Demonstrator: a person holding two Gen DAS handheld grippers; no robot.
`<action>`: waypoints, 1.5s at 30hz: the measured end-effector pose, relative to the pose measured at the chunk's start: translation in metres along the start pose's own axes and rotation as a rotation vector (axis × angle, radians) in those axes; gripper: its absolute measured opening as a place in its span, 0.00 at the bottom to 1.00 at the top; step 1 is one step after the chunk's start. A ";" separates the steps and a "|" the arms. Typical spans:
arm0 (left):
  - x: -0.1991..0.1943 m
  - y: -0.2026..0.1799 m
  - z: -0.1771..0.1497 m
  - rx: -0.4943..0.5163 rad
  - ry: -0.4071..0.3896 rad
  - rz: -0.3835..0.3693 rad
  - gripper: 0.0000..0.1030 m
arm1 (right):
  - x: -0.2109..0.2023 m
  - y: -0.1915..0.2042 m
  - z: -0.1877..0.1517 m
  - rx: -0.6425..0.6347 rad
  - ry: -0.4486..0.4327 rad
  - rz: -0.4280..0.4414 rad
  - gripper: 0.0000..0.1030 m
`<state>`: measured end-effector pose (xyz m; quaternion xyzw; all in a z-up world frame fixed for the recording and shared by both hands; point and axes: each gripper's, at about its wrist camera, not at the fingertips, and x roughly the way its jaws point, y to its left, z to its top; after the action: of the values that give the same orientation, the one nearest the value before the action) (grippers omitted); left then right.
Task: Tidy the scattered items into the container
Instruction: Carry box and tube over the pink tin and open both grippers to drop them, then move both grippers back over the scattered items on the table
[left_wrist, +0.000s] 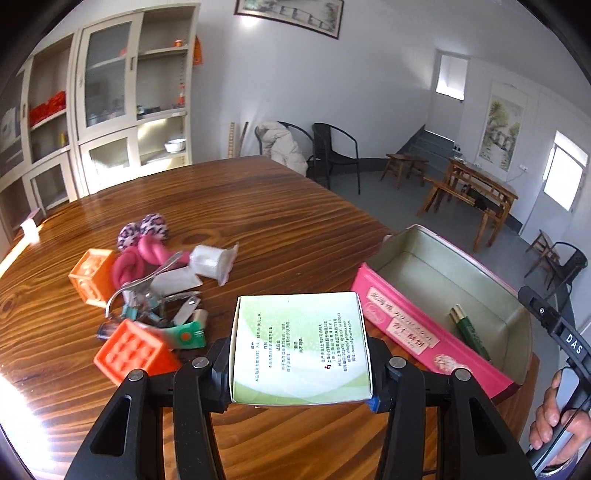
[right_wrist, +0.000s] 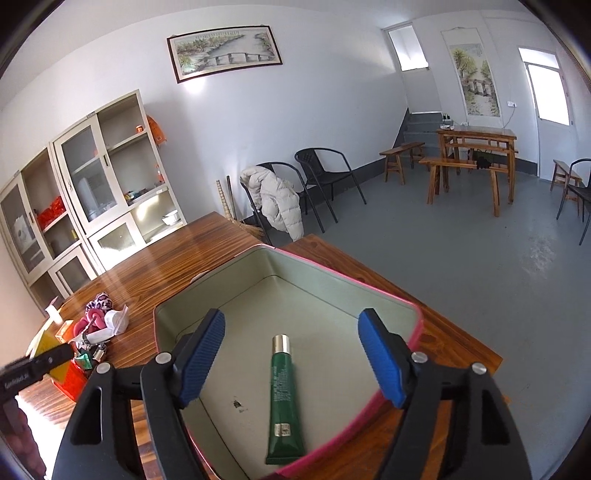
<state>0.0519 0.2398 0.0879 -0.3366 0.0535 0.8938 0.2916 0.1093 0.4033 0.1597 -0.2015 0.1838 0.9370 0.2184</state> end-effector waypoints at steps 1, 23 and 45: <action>0.003 -0.010 0.005 0.016 -0.001 -0.015 0.51 | -0.003 -0.002 0.001 -0.005 -0.007 -0.002 0.77; 0.024 -0.127 0.085 0.185 -0.054 -0.213 1.00 | -0.023 -0.036 0.017 0.058 -0.071 -0.032 0.81; 0.004 -0.023 0.049 -0.033 0.005 -0.123 1.00 | -0.025 0.018 0.021 0.034 -0.085 0.071 0.99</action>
<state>0.0346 0.2751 0.1252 -0.3464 0.0188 0.8741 0.3400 0.1146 0.3889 0.1937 -0.1512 0.1973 0.9486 0.1958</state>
